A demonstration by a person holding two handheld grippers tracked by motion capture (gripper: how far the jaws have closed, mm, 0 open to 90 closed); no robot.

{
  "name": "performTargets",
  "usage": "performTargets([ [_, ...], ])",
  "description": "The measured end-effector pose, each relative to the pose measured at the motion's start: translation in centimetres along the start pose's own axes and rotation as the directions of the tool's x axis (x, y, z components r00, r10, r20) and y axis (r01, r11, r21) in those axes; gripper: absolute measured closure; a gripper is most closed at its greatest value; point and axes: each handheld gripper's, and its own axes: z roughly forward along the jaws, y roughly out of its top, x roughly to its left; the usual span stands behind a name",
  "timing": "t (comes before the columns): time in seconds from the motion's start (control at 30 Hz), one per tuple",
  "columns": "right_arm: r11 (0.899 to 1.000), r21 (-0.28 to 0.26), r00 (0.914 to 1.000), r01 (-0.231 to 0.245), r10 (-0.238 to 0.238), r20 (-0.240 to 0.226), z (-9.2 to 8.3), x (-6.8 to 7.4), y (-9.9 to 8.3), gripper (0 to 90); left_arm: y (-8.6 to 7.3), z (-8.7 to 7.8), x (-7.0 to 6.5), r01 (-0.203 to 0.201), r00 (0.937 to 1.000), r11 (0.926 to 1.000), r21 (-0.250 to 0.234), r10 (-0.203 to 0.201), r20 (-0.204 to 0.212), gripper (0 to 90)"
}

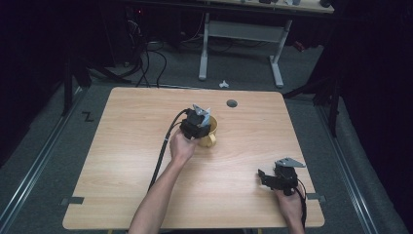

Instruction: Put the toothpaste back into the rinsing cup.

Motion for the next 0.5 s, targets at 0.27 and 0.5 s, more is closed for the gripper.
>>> performTargets([
  [0.27,1.0,0.0,1.0,0.0,0.0,0.0,0.0,0.0,0.0,22.5,-0.01,-0.07,-0.06,0.002,1.0,1.0,-0.004,-0.002,0.008,52.2],
  [0.5,1.0,0.0,1.0,0.0,0.0,0.0,0.0,0.0,0.0,22.5,0.12,-0.49,0.04,0.005,0.9999,0.9996,-0.026,-0.004,0.015,42.0],
])
